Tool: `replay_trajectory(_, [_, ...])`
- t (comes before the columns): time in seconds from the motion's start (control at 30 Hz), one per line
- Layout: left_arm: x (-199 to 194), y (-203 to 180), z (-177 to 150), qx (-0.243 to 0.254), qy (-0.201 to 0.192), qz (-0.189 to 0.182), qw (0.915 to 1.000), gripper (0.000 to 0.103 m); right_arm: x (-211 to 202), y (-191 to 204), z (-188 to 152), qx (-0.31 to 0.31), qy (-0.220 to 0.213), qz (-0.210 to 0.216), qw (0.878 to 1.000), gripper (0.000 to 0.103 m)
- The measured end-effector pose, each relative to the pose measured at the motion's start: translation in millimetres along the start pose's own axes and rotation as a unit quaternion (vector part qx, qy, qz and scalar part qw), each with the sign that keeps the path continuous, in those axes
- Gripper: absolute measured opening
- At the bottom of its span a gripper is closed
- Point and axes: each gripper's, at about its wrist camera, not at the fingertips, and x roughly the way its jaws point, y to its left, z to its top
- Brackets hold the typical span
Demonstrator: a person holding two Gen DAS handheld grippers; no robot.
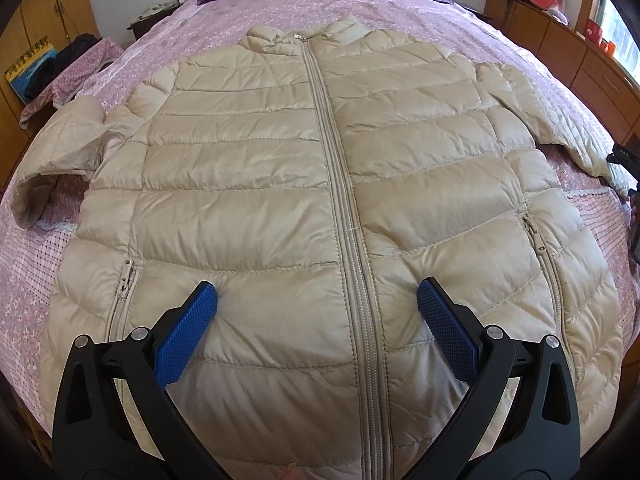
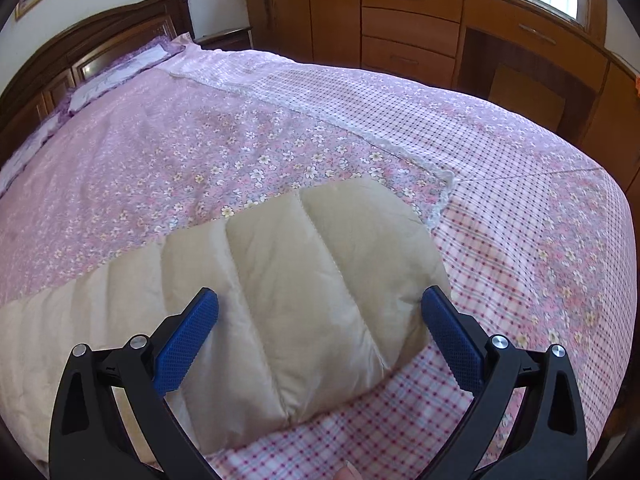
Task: Fold large clothes
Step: 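Move the right gripper to the sleeve cuff nearest it and grasp it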
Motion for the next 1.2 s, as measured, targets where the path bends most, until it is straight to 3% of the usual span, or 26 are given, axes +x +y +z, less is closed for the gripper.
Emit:
replay_trajectory(0.4, [3,0,0,0.001,0.000,0.001,1.0000,0.100,16,-2,1,-0.010,0.013,0.003,1.000,0.098])
replay_trajectory(0.7, [4,0,-2,-0.001,0.000,0.000,1.0000,0.100,17,-9,3,-0.013,0.054,-0.004,0.998,0.098])
replay_trajectory(0.87, [4,1,-2,-0.003,0.001,-0.001,1.0000,0.100,14,-19,6,-0.011,0.043,-0.011,0.999,0.098])
replay_trajectory(1.03, [7,-1,-2,0.000,0.004,0.003,1.0000,0.100,34,-32,-5,0.027,0.055,0.029,0.998,0.099])
replay_trajectory(1.2, [11,-3,-3,0.004,0.012,0.008,0.9999,0.100,32,-29,-9,0.020,0.065,0.027,0.997,0.098])
